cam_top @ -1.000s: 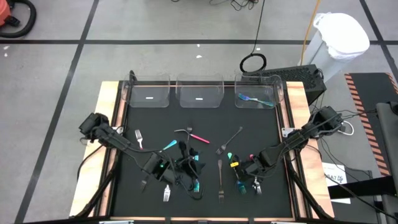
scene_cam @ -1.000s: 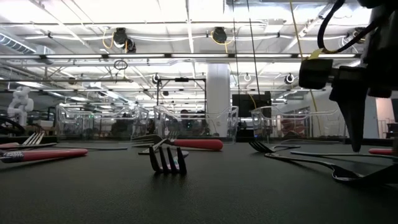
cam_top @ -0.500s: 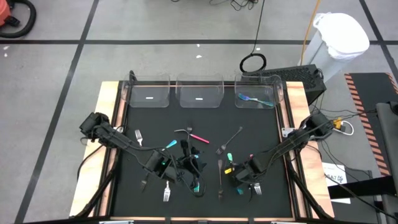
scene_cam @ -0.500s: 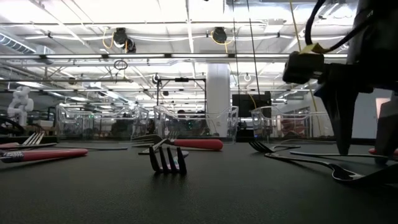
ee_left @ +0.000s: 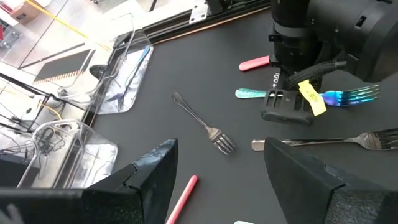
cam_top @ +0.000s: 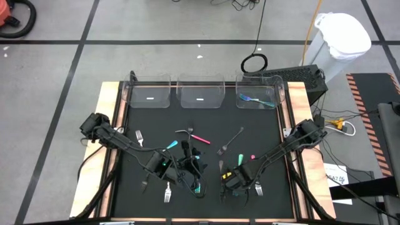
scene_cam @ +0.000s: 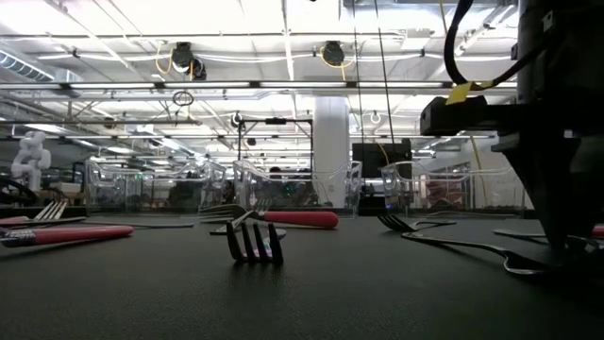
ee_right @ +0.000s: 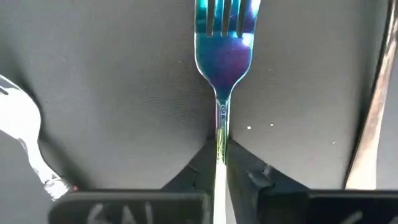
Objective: Sort silverware by color (type)
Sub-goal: Put the blue fork into the right transparent bin
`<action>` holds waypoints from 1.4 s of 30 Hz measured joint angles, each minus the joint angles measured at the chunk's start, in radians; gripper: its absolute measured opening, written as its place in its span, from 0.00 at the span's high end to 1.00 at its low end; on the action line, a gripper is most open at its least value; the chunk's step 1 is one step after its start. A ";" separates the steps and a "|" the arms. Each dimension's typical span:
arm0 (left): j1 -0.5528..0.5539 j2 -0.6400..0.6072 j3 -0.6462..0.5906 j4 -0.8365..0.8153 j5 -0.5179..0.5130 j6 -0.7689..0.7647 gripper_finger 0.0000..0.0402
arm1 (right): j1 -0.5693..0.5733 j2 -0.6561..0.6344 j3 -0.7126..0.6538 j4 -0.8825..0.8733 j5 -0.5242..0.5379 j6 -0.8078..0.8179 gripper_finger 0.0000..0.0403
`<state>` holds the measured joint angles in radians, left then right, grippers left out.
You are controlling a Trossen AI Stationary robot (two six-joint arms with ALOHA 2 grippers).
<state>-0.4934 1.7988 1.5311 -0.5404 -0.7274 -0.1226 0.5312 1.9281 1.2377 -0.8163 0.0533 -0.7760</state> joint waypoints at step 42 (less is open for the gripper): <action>-0.146 0.078 0.001 0.216 0.135 0.444 0.42 | 0.064 -0.321 -0.152 0.356 -0.005 0.644 0.97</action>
<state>-0.6394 1.8772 1.5322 -0.3240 -0.5924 0.3215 0.5949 1.6073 1.0861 -0.4602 0.0479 -0.1318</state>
